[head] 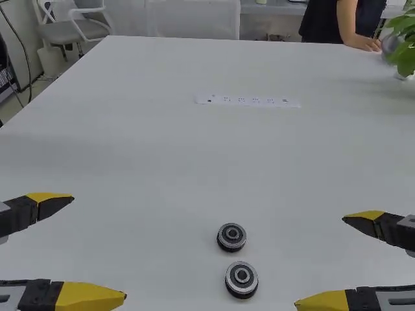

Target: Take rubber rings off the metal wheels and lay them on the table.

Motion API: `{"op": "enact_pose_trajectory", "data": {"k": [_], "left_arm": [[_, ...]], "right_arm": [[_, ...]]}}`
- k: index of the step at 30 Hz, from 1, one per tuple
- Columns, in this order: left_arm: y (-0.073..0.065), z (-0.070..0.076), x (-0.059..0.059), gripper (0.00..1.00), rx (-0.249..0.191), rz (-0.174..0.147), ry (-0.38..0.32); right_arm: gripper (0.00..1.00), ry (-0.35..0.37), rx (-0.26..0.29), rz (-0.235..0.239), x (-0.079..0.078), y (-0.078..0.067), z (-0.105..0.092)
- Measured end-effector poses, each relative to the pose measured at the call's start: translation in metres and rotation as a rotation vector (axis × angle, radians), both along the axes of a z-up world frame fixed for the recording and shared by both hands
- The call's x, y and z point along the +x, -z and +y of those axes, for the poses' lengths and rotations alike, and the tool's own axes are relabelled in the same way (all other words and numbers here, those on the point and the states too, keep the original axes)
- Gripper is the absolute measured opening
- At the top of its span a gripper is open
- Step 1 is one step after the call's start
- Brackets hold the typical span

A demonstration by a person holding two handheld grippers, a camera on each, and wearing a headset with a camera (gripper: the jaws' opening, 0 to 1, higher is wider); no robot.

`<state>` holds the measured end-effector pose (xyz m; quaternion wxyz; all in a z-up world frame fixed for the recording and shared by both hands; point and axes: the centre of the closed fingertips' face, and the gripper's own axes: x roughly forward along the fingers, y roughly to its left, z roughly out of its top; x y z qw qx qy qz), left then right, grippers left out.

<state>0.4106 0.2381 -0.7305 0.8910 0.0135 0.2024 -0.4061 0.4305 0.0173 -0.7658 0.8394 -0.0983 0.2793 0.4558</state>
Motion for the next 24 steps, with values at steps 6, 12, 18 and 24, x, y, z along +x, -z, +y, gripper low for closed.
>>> {"op": "enact_pose_trajectory", "data": {"k": [6, 12, 18, 24], "left_arm": [[-0.017, -0.005, 0.001, 0.97, 0.031, -0.051, 0.036], [-0.035, -0.01, 0.005, 0.97, 0.067, -0.109, 0.081], [-0.047, -0.019, 0.009, 0.96, 0.098, -0.153, 0.131], [-0.052, -0.036, 0.012, 0.93, 0.133, -0.184, 0.208]], "right_arm": [[0.87, -0.029, 0.005, -0.035, 0.008, -0.016, 0.004], [0.84, -0.056, 0.014, -0.062, 0.012, -0.029, 0.008], [0.8, -0.084, 0.041, -0.088, 0.017, -0.041, 0.015], [0.78, -0.119, 0.06, -0.121, 0.022, -0.053, 0.03]]}}
